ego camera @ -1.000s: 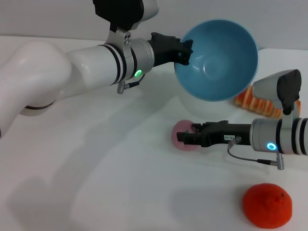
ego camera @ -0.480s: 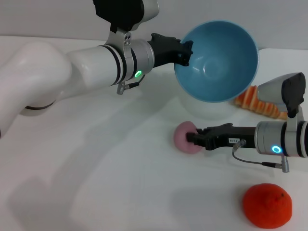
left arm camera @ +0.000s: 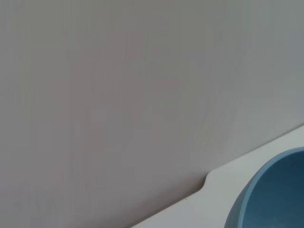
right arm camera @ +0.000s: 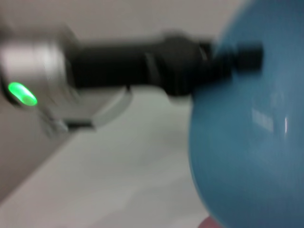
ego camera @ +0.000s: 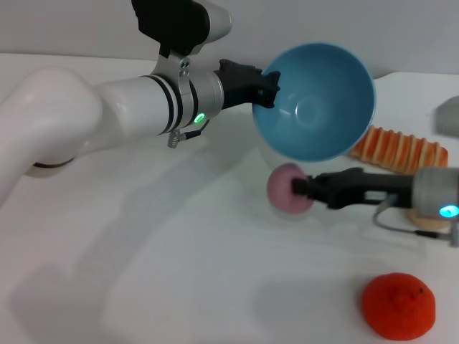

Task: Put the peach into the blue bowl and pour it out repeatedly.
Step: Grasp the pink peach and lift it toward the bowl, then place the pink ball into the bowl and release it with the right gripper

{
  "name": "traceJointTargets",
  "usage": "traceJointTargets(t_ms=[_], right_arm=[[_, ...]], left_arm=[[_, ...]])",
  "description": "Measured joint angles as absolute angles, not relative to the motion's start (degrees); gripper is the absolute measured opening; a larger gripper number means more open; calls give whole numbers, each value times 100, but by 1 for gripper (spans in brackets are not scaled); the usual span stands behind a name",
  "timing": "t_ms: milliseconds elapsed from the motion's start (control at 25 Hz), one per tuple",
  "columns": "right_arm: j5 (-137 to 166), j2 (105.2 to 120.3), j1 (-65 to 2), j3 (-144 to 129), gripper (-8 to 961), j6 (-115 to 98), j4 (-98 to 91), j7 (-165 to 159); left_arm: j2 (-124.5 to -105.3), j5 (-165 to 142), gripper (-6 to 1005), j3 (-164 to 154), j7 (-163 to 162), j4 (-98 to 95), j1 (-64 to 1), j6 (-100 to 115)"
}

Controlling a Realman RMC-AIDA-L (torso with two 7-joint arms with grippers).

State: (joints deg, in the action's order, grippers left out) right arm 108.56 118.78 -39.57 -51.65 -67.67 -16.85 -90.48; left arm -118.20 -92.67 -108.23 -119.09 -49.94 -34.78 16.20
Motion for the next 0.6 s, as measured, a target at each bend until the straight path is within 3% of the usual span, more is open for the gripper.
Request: traceJointTargets(t_ms=[320, 600], right_arm=[[11101, 11888, -2946, -5204, 112, -8964, -4842, -10355], [11156, 11870, -2892, -4670, 111, -9573, -5846, -10945]], left_arm=[[-11773, -10481, -1, -10193, -12582, -4930, -3660, 2730], [-11821, -11968, -1, -10219, -14261, -4966, -4080, 3859]])
